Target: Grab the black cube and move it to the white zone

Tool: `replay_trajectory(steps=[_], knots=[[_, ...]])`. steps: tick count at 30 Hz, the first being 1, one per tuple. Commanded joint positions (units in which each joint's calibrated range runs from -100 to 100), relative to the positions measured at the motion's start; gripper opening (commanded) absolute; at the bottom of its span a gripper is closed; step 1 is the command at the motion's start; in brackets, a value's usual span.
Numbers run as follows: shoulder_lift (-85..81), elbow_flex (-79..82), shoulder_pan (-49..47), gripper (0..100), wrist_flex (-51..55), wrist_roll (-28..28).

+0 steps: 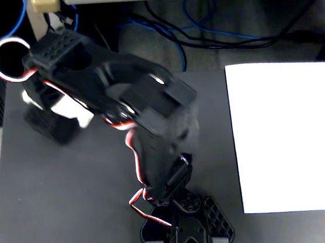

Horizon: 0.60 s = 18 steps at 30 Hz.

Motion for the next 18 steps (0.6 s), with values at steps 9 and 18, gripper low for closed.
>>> replay_trajectory(steps=[9,18], knots=[[3.81,-3.9,0.31,1,-1.88,-3.92],[-34.33,-8.34,0.39,1,18.19,-7.11]])
